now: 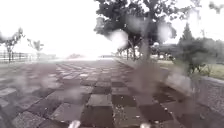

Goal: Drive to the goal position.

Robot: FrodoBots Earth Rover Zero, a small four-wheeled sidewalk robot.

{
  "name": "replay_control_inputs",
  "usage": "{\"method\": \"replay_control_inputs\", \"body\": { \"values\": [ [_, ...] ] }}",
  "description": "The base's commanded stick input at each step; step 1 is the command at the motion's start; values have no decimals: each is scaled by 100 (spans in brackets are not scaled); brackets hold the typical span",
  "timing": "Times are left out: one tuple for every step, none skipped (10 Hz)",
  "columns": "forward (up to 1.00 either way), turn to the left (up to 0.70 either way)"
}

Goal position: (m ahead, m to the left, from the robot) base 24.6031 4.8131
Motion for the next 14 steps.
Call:
{"method": "replay_control_inputs", "body": {
  "values": [
    [70,10],
    [70,25],
    [70,4],
    [70,0],
    [70,0],
    [70,0],
    [70,0],
    [70,0],
    [70,0],
    [70,0],
    [70,0],
    [70,0],
    [70,0],
    [70,0]
  ]
}}
